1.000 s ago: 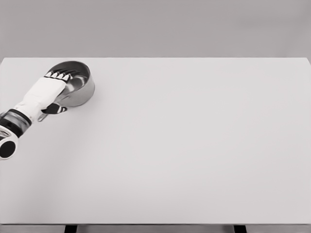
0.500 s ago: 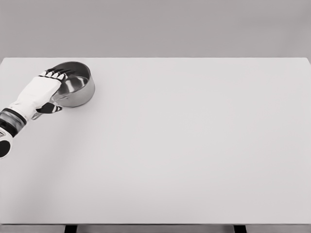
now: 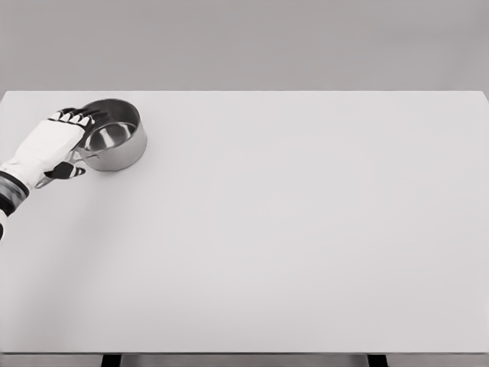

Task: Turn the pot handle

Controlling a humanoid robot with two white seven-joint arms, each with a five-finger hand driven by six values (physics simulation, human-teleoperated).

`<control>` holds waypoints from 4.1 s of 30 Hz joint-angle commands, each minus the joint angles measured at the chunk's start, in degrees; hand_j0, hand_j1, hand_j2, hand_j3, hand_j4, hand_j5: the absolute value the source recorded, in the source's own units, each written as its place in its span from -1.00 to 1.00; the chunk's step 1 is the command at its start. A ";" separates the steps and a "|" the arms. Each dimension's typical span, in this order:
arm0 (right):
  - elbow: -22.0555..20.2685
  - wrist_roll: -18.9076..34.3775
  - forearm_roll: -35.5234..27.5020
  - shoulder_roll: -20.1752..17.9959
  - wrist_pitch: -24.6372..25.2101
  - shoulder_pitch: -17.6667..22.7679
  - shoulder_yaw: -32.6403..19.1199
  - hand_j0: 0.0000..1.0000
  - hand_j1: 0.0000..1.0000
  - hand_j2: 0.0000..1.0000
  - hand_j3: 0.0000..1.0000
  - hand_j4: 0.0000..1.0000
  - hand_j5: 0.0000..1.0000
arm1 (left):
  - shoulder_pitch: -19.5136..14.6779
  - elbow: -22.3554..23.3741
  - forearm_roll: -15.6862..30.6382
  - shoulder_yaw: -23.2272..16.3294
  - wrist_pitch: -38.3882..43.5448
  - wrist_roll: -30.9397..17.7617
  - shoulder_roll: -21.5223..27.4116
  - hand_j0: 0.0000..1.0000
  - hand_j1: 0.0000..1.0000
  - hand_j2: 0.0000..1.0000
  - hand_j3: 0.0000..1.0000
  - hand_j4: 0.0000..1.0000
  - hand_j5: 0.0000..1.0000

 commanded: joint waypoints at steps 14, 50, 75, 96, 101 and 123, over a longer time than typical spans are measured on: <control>-0.02 0.01 0.07 -0.01 -0.01 0.00 -0.07 1.00 1.00 1.00 1.00 1.00 1.00 | 0.97 0.08 -0.02 2.15 -1.25 0.12 1.31 1.00 1.00 1.00 1.00 1.00 1.00; 0.07 0.01 0.07 -0.01 -0.01 0.00 -0.08 1.00 1.00 1.00 1.00 1.00 1.00 | 3.69 7.47 0.95 9.71 -4.59 3.37 1.05 1.00 1.00 1.00 1.00 1.00 1.00; 0.06 0.01 0.07 -0.01 -0.01 0.00 0.01 1.00 1.00 1.00 1.00 1.00 1.00 | 5.19 9.05 3.41 11.64 -5.99 7.59 1.22 1.00 1.00 1.00 1.00 1.00 1.00; 0.07 0.01 0.07 -0.01 -0.01 0.00 -0.07 1.00 1.00 1.00 1.00 1.00 1.00 | 4.39 14.67 3.23 12.34 -7.13 7.59 0.08 1.00 1.00 1.00 1.00 1.00 1.00; 0.06 0.01 -0.02 -0.01 -0.01 0.00 0.01 1.00 1.00 1.00 1.00 1.00 1.00 | 4.31 15.55 3.23 12.43 -7.05 7.59 -0.36 1.00 1.00 1.00 1.00 1.00 1.00; 0.06 0.01 0.07 -0.01 -0.01 0.00 -0.07 1.00 1.00 1.00 1.00 1.00 1.00 | 2.02 19.77 3.32 12.61 -7.22 7.59 -2.12 1.00 1.00 1.00 1.00 1.00 1.00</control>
